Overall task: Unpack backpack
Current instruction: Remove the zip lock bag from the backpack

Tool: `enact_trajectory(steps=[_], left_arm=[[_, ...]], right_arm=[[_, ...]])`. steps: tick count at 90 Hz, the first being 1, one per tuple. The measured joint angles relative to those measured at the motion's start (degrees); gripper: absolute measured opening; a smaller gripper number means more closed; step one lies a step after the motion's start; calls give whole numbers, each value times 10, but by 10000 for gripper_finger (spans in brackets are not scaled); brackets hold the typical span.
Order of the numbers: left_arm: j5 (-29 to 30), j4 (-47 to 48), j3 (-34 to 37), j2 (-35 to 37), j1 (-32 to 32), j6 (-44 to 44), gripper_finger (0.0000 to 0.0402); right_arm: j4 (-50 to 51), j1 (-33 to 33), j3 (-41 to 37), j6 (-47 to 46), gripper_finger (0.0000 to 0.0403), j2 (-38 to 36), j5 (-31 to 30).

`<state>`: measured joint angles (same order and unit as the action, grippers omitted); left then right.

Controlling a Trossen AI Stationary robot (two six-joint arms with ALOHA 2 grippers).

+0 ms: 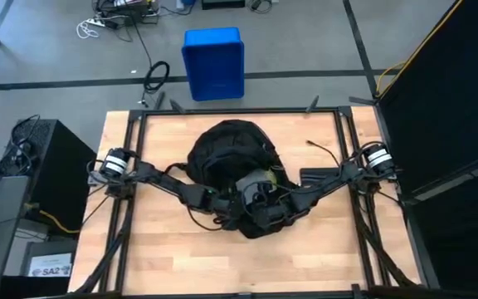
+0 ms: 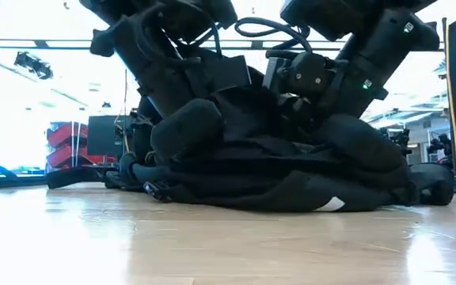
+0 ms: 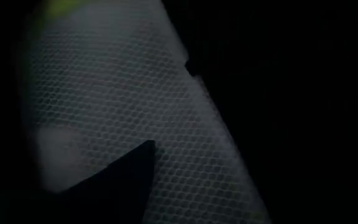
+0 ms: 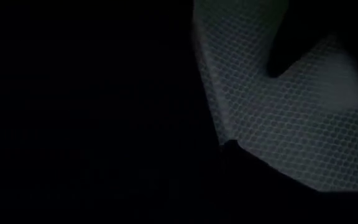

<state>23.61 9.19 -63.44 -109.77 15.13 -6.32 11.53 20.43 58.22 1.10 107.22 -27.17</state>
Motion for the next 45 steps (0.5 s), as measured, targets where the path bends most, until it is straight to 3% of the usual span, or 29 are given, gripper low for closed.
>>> enact_trajectory(steps=[11, 30, 45], left_arm=[[33, 3, 0, -1, 1, -1, 236], [31, 17, 0, -1, -9, -10, 233], [20, 24, 0, -2, -10, -13, 177]], right_arm=[[0, 1, 0, 1, 116, 0, 0], [-1, 9, 0, 7, 165, 0, -3], [-1, 31, 0, 18, 194, 0, -53]])
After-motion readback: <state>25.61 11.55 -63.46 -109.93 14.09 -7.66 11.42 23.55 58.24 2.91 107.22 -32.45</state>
